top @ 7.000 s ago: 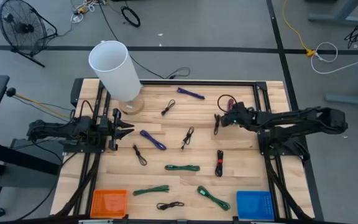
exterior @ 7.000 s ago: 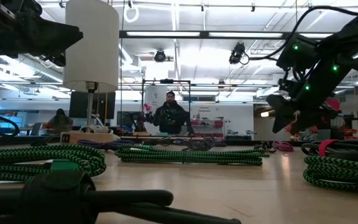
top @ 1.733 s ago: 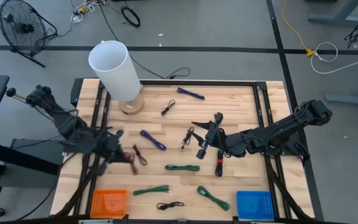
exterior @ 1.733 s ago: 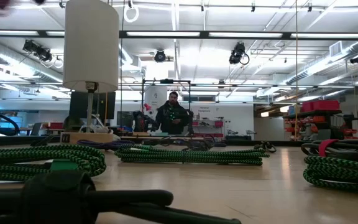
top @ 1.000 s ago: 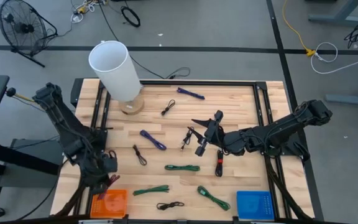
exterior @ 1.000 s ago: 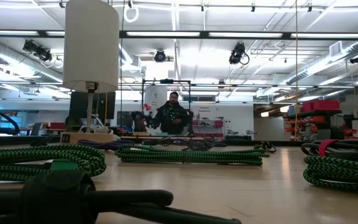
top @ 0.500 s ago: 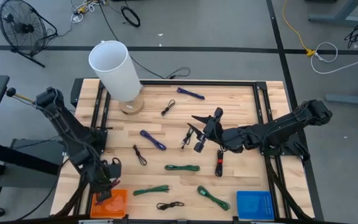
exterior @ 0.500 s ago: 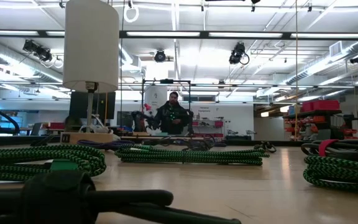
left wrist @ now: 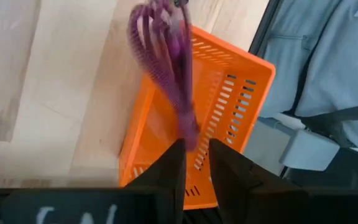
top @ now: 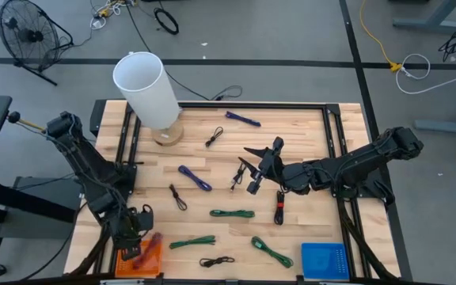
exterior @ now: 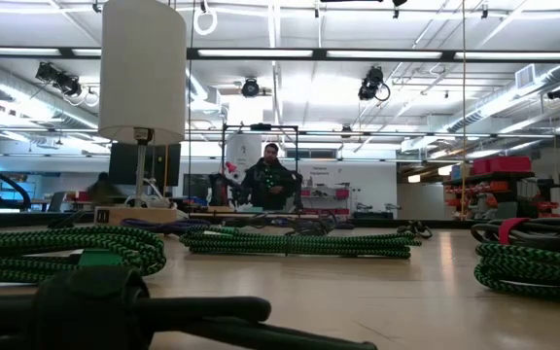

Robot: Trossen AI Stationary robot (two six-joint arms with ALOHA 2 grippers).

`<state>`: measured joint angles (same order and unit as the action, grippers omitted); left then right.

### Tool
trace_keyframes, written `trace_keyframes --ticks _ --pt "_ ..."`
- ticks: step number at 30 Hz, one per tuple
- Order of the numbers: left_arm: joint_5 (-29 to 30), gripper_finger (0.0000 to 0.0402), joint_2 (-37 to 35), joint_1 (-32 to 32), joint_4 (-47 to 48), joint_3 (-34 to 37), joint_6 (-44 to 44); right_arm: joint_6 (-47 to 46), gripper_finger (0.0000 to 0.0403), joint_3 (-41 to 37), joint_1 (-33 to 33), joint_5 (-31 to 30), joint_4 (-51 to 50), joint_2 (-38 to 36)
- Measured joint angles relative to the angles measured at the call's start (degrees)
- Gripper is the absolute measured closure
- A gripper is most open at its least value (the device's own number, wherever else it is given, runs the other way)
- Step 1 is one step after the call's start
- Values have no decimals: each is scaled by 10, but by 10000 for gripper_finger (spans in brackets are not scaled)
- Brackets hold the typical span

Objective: Pick & Place USB Port
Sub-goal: Put the bottom blue patterned charger cable into the orange bin

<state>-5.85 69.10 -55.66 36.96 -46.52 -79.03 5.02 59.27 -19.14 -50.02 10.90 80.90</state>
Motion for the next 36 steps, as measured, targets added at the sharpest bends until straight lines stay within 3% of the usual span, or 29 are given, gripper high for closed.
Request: trace_keyframes --ticks 6,15,22,26,36 --pt "11 339 0 6 -1 0 43 0 253 0 0 0 0 0" --pt "91 359 -1 75 21 0 222 -14 253 0 0 0 -1 0" --pt "267 371 -1 179 101 0 474 -15 253 0 0 1 -1 0" --pt "328 372 -1 254 107 0 596 -15 253 0 0 1 -2 0" --pt "296 372 -1 434 86 0 786 -30 253 0 0 28 -14 0"
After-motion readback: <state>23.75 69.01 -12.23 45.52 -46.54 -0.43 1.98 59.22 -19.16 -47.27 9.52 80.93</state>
